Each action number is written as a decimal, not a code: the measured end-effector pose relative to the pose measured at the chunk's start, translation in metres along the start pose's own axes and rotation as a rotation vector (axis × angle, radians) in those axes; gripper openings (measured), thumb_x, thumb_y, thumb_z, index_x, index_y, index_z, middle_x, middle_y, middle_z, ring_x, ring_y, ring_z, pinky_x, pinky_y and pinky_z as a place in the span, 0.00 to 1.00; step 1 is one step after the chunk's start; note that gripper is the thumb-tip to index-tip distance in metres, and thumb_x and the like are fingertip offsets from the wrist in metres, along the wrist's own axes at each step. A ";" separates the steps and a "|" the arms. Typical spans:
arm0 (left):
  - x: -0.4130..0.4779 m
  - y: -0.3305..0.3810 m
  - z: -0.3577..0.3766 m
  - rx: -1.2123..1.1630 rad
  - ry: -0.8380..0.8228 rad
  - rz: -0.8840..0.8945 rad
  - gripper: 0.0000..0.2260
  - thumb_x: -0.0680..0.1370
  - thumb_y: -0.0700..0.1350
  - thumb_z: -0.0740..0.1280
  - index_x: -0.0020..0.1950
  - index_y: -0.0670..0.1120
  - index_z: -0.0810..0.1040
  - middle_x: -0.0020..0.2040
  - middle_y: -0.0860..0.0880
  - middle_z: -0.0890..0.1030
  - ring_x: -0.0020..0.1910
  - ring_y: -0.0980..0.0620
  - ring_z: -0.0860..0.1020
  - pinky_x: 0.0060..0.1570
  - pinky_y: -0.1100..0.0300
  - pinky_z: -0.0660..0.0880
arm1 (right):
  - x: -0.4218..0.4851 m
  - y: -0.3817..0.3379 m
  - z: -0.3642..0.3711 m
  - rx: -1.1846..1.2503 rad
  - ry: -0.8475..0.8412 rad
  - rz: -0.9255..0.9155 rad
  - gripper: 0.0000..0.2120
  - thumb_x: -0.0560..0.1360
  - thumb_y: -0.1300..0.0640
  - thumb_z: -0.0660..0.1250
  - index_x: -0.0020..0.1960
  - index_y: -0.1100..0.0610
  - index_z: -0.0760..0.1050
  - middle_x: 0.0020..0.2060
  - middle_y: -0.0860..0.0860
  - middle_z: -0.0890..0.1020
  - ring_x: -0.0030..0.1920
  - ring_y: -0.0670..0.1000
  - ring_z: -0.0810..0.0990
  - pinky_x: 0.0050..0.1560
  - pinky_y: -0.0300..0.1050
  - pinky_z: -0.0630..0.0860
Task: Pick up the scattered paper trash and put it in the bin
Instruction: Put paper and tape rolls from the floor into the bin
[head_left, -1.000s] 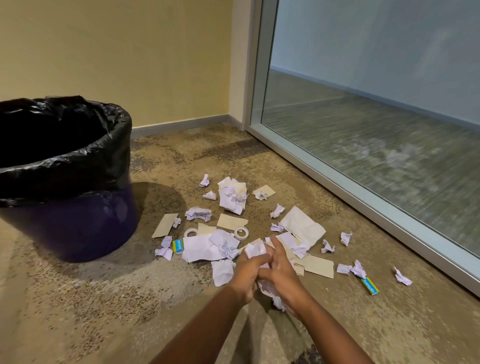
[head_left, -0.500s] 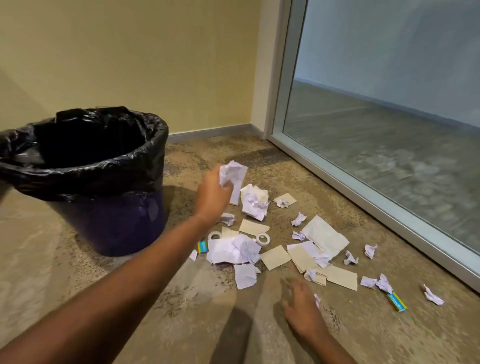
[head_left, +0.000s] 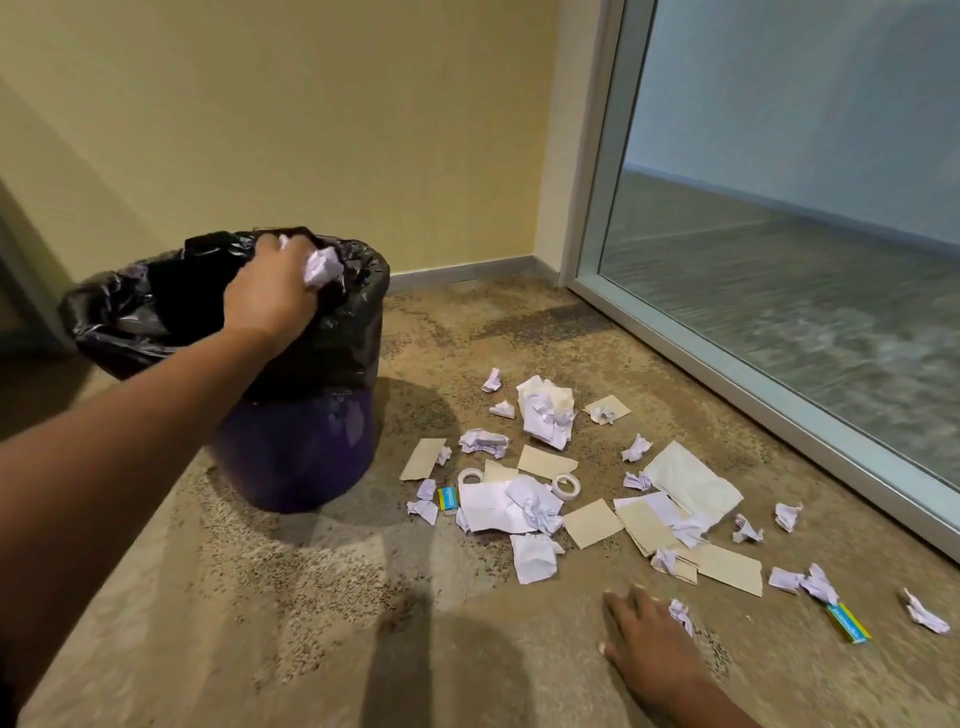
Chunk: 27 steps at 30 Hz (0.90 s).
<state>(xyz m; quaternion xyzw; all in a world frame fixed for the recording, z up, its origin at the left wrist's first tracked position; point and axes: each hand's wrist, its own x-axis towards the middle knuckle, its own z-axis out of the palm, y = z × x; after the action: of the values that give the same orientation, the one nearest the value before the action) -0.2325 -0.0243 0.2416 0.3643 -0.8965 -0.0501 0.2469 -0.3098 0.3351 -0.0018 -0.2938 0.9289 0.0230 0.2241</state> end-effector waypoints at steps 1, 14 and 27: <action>0.000 -0.008 0.004 0.024 -0.041 -0.049 0.17 0.78 0.38 0.62 0.66 0.40 0.69 0.65 0.34 0.67 0.59 0.29 0.72 0.56 0.42 0.70 | 0.000 -0.001 -0.002 -0.005 -0.018 -0.001 0.27 0.77 0.46 0.56 0.74 0.49 0.52 0.74 0.56 0.55 0.73 0.59 0.58 0.71 0.50 0.60; 0.027 -0.003 0.005 0.019 -0.102 -0.129 0.21 0.81 0.50 0.57 0.69 0.39 0.65 0.67 0.35 0.69 0.65 0.34 0.70 0.60 0.44 0.69 | 0.003 -0.007 -0.018 -0.051 -0.129 0.033 0.29 0.76 0.47 0.59 0.74 0.47 0.52 0.73 0.54 0.58 0.70 0.55 0.66 0.68 0.46 0.66; -0.034 0.046 0.084 0.250 0.115 1.053 0.21 0.61 0.41 0.75 0.53 0.42 0.82 0.52 0.40 0.84 0.55 0.43 0.82 0.50 0.54 0.80 | 0.059 -0.049 -0.039 0.142 0.343 0.000 0.11 0.77 0.50 0.56 0.54 0.51 0.74 0.53 0.53 0.78 0.52 0.53 0.77 0.46 0.45 0.72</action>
<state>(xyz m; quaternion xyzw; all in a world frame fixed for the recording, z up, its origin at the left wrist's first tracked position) -0.2808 0.0250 0.1673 -0.1050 -0.9420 0.2074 0.2421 -0.3414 0.2564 0.0124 -0.2769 0.9528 -0.0932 0.0826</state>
